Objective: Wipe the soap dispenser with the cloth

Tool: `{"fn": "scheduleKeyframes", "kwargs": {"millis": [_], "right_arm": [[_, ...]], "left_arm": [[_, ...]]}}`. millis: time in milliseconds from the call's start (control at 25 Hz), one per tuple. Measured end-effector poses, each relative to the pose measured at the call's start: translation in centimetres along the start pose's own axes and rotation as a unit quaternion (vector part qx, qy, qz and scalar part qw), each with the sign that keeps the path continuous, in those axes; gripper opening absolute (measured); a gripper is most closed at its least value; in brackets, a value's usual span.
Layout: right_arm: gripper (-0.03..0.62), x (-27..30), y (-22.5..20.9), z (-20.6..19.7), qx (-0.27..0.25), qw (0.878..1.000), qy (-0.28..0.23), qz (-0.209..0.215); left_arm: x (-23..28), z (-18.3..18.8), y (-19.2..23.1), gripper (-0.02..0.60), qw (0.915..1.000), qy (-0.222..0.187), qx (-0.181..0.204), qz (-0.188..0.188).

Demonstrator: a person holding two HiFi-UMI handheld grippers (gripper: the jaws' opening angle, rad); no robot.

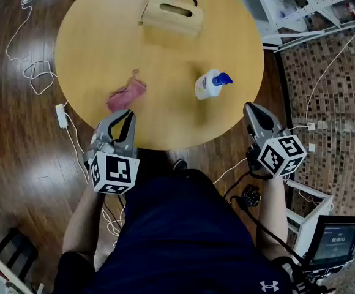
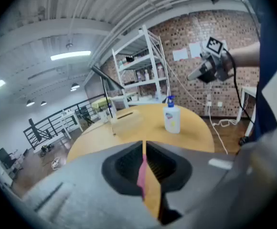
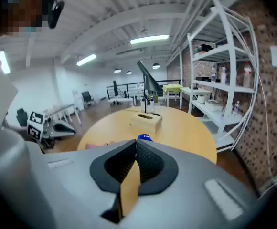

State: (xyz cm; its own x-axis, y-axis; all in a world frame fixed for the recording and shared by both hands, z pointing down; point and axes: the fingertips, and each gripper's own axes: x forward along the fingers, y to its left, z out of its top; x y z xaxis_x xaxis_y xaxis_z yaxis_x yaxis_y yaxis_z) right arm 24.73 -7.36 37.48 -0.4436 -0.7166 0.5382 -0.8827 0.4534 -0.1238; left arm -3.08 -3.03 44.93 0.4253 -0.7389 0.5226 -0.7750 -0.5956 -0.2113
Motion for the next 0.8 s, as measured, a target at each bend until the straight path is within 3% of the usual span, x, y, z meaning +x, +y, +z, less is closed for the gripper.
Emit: {"fn": "scheduleKeyframes", "kwargs": {"millis": [160,320,440,560,680,800], "right_arm": [[0.011,-3.1,1.8,-2.5,0.102,0.992,-0.057,0.056],[0.011,-7.1,5.6,-6.7,0.170,0.971,-0.096,0.140],[0.011,-11.2,7.2,-11.3,0.175,0.966,-0.098,0.166],[0.011,-13.5,8.3,-14.3,0.173,0.965,-0.092,0.176],[0.011,-14.3,11.6,-16.5,0.157,0.968,-0.073,0.183],[0.011,-13.7,16.2,-17.5,0.141,0.970,-0.071,0.185]], "left_arm": [[-4.1,4.9,-4.3,0.003,0.9966,-0.077,-0.024,0.013],[-6.8,7.1,-11.0,0.003,0.9905,-0.119,-0.068,-0.004],[-8.4,6.2,-18.0,0.003,0.9833,-0.116,-0.136,-0.032],[-10.9,6.0,-22.9,0.003,0.9765,-0.106,-0.181,-0.046],[-13.6,4.0,-24.6,0.003,0.9742,-0.092,-0.199,-0.053],[-15.9,1.5,-23.4,0.003,0.9710,-0.092,-0.214,-0.053]]}}
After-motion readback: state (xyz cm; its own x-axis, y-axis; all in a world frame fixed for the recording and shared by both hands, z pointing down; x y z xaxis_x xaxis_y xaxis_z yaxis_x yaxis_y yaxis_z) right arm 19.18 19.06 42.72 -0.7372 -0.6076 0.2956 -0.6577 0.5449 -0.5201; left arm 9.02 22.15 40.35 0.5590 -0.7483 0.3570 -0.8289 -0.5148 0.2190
